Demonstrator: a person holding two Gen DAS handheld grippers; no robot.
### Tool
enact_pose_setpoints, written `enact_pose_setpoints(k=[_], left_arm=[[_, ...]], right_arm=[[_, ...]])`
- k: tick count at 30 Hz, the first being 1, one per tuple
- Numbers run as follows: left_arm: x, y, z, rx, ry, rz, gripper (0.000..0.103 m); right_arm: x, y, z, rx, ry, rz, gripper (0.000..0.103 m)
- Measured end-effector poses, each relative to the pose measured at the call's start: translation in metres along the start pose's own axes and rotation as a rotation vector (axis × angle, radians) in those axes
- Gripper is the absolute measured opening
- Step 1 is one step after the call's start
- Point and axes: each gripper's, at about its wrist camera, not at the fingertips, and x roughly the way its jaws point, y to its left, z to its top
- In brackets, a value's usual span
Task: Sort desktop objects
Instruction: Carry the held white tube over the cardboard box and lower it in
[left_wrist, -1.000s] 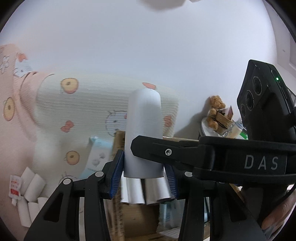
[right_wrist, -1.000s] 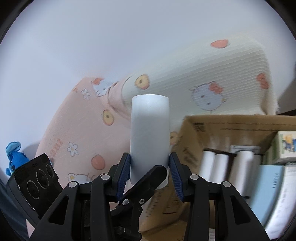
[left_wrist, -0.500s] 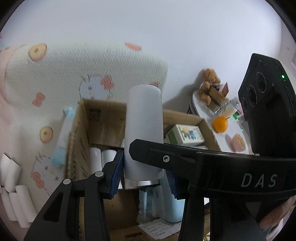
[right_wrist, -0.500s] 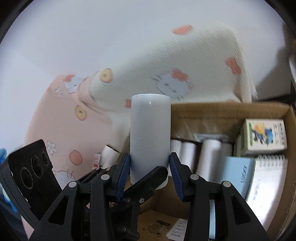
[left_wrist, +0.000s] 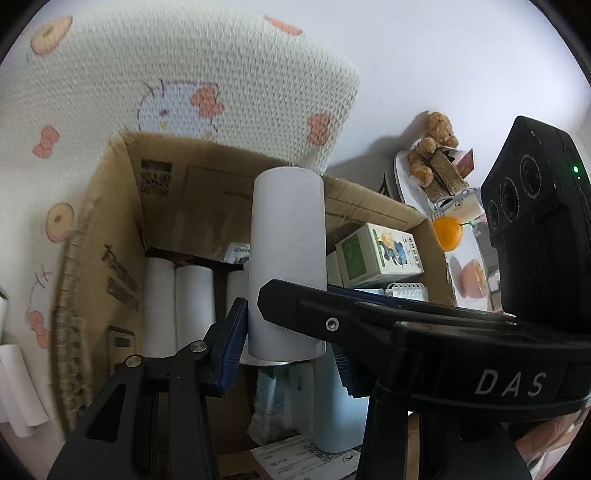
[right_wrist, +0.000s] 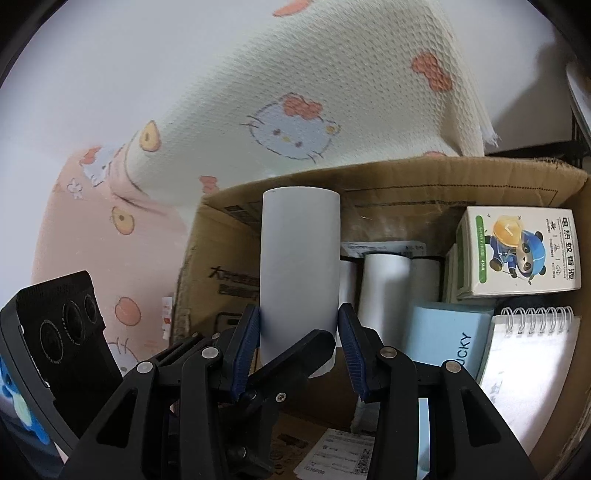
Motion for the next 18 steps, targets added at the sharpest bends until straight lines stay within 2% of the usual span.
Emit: enact_pose_setpoints(k=[8,13,18], left_arm=[[0.024,0.010,0.004,-0.053,0.104,-0.063,0.047],[0.032,0.013,0.001,-0.070,0.144,-0.040,0.047],[0.037,0.014,-0.001,-0.074,0.177,-0.008,0.047]], right_arm=[[0.012,-0.013,0.010,0.009,0.083,-0.045,0.043],[0.022,-0.023,0.012,0.036,0.137,-0.029,0.044],[0.027,-0.025,0.011,0.038,0.146,-0.025,0.043]])
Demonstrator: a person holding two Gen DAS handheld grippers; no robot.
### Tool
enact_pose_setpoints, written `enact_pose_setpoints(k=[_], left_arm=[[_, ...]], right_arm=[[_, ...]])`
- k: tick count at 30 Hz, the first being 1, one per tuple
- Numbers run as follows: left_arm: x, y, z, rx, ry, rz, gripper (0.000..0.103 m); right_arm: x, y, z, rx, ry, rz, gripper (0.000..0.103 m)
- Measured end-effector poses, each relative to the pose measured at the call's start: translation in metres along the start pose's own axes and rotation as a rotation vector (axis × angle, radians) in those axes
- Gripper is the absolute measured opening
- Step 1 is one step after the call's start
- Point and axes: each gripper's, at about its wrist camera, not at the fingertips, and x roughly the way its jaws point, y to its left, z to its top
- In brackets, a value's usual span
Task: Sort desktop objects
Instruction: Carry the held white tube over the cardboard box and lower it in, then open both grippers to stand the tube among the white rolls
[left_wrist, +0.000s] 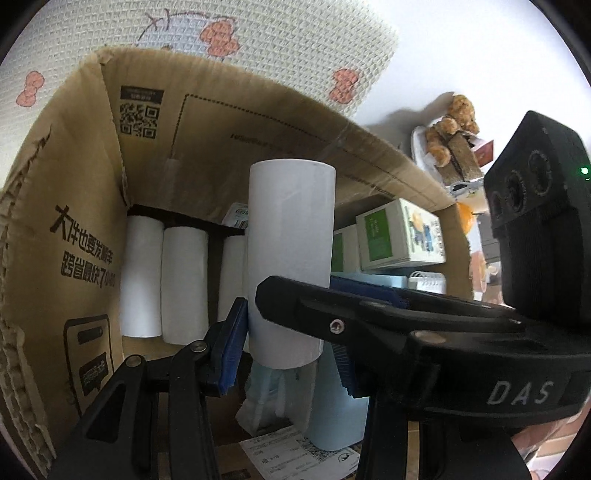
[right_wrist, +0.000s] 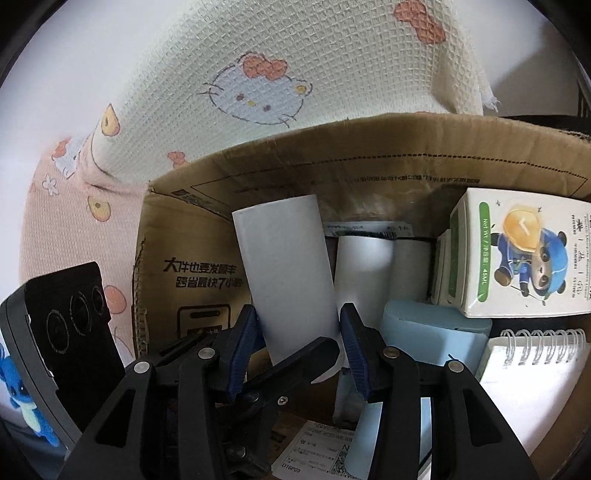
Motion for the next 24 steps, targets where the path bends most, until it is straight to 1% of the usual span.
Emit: enact_pose_setpoints(k=[3,4,6,7,10,12,14,16,17,18,21,24], left_arm=[[0.004,0.000,-0.003,0.017,0.011,0.047,0.047],[0.005,0.000,-0.004,0.020,0.014,0.059,0.047],[0.008,0.000,-0.004,0.014,0.024,0.070,0.047],[0.008,0.001,-0.004,0.013,0.027,0.073,0.047],[0.008,-0.002,-0.006,0.038,0.036,0.126,0.047],[0.011,-0.001,-0.005,0.043,0.053,0.163,0.047],[0.014,-0.001,-0.003,0.041,0.068,0.191,0.047],[0.015,-0.002,-0.002,0.042,0.080,0.204,0.047],[0.016,-0.001,-0.002,0.041,0.086,0.212,0.047],[0.017,0.000,-0.002,0.040,0.092,0.222,0.047],[0.022,0.002,-0.002,0.038,0.122,0.267,0.047],[0.025,0.004,-0.001,0.025,0.138,0.283,0.047]], right_arm=[[-0.001,0.001,0.006,0.005,-0.020,-0.005,0.043],[-0.005,0.000,0.008,0.000,-0.042,-0.014,0.043],[-0.010,0.001,0.009,-0.019,-0.062,-0.036,0.043],[-0.013,0.002,0.009,-0.028,-0.075,-0.062,0.044],[-0.016,0.007,0.008,-0.055,-0.085,-0.089,0.044],[-0.017,0.011,0.006,-0.084,-0.098,-0.135,0.043],[-0.017,0.019,0.004,-0.133,-0.119,-0.200,0.043],[-0.019,0.021,0.002,-0.156,-0.133,-0.223,0.037],[-0.020,0.023,0.001,-0.172,-0.137,-0.230,0.033],[-0.021,0.021,0.001,-0.178,-0.141,-0.232,0.033],[-0.021,0.022,0.002,-0.173,-0.145,-0.232,0.033],[-0.019,0.022,0.001,-0.168,-0.137,-0.233,0.033]])
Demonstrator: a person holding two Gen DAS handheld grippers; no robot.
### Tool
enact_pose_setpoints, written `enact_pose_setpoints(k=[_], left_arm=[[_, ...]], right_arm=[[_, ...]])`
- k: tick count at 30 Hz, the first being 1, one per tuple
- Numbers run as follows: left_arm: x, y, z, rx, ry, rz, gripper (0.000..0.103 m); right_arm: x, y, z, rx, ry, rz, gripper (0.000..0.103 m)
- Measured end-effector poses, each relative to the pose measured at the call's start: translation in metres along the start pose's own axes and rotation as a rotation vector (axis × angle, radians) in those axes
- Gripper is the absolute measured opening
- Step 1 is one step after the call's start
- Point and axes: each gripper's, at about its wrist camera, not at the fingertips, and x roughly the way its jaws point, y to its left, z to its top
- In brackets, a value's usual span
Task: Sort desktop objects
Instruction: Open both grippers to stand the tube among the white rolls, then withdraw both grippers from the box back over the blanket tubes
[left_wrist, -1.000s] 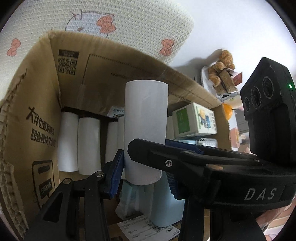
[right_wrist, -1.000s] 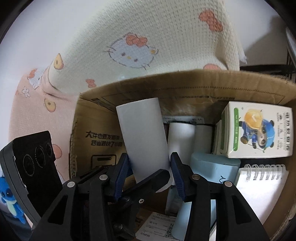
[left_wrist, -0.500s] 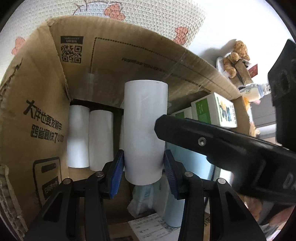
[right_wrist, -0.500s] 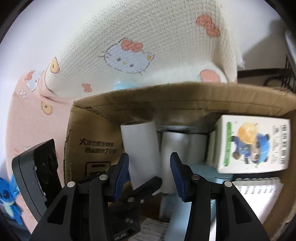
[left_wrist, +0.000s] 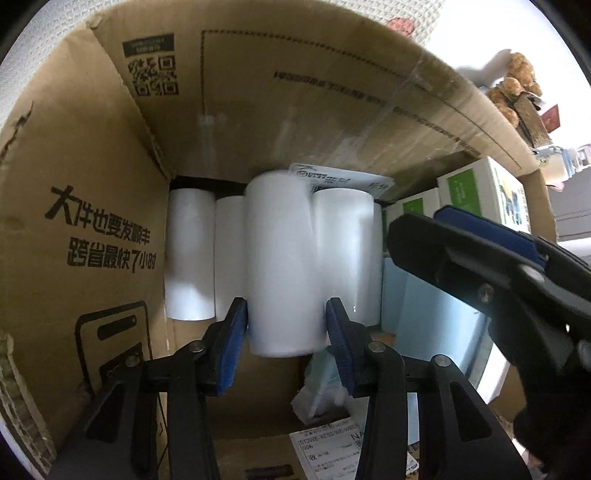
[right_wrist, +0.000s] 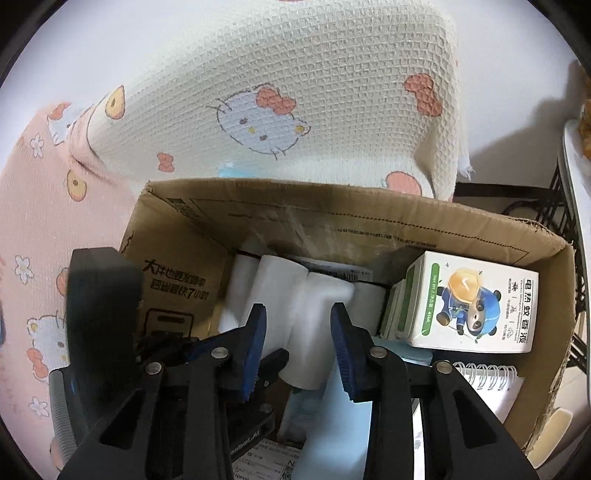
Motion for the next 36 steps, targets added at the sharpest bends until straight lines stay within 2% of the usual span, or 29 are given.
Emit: enact_pose_setpoints(k=[5,10,12,17,21,23,26,31,36], left_arm=[[0.003,0.003,0.001,-0.008,0.024,0.020,0.049],[-0.006,0.003,-0.002,0.018,-0.012,0.008,0.049],[-0.017,0.003,-0.005,0.046,-0.069,0.026,0.049],[-0.046,0.003,-0.013,0.092,-0.186,-0.009,0.049],[-0.068,0.007,-0.014,0.109,-0.306,-0.008,0.049],[-0.076,0.012,-0.021,0.103,-0.335,-0.044,0.048],[-0.088,0.012,-0.018,0.113,-0.385,-0.081,0.042],[-0.114,0.018,-0.027,0.125,-0.488,-0.133,0.017],[-0.144,0.032,-0.038,0.127,-0.584,-0.145,0.014]], right_arm=[[0.004,0.000,-0.002,0.004,0.019,-0.018,0.033],[0.000,0.005,-0.003,-0.006,0.000,-0.052,0.033],[-0.003,0.007,-0.003,-0.012,-0.006,-0.052,0.033],[-0.019,0.018,-0.004,-0.038,-0.057,-0.089,0.033],[-0.028,0.021,-0.003,-0.010,-0.084,-0.064,0.033],[-0.033,0.023,-0.002,0.006,-0.096,-0.055,0.033],[-0.042,0.027,0.000,0.020,-0.124,-0.066,0.033],[-0.056,0.036,0.000,0.035,-0.177,-0.057,0.033],[-0.066,0.054,-0.005,0.042,-0.218,-0.024,0.033]])
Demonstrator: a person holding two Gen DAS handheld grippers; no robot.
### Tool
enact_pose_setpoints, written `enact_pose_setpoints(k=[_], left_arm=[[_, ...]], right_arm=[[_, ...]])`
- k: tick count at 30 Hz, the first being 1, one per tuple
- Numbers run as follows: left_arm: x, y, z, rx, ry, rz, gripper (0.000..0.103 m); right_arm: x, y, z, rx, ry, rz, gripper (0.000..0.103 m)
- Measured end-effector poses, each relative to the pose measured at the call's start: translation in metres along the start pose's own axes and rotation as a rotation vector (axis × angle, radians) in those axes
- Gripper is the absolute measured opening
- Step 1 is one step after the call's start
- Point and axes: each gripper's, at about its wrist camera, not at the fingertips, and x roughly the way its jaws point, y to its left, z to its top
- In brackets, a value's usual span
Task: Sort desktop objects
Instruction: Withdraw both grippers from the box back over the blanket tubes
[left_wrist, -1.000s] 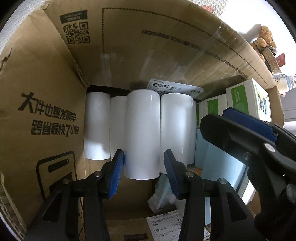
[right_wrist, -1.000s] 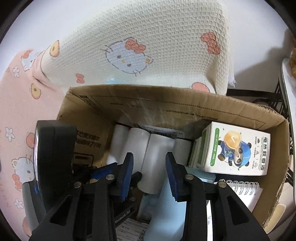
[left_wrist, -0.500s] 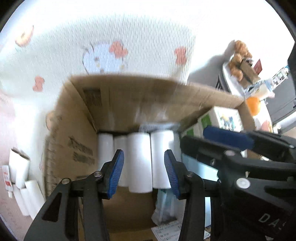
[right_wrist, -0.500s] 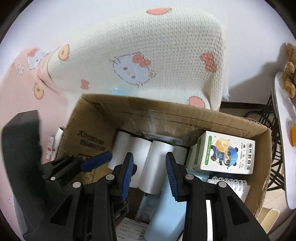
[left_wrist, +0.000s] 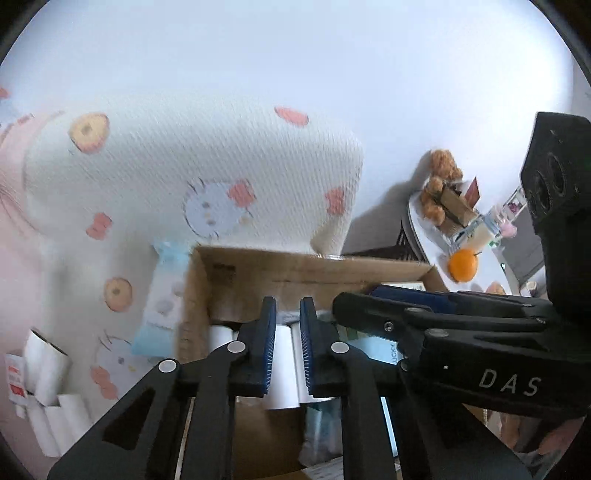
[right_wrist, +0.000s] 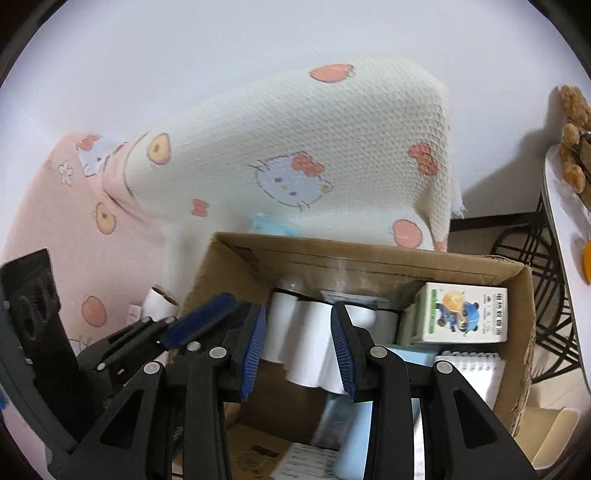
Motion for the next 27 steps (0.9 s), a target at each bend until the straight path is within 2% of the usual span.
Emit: enact_pose_setpoints(k=[4,11,14,18,23,27], left_arm=[[-0.025,0.017,0.003,-0.040,-0.041,-0.061,0.013],[-0.066,0.055,-0.001,-0.101,-0.117,-0.078,0.012],[-0.081,0.079,-0.007,-0.146,-0.141,-0.034,0.012],[-0.094,0.108,-0.017,-0.193,-0.140,-0.024,0.012],[-0.093,0.143,-0.032,-0.250,-0.125,0.064,0.012],[-0.077,0.173,-0.052,-0.331,-0.065,0.105,0.012]], right_arm=[[-0.008,0.030,0.004,-0.045,-0.014,0.012,0.033],[-0.024,0.084,0.008,-0.152,-0.050,0.001,0.033],[-0.026,0.104,0.002,-0.179,-0.059,0.017,0.033],[-0.029,0.124,-0.009,-0.163,-0.121,0.056,0.033],[-0.013,0.150,-0.031,-0.221,-0.107,0.020,0.033],[0.008,0.164,-0.040,-0.271,-0.063,-0.055,0.033]])
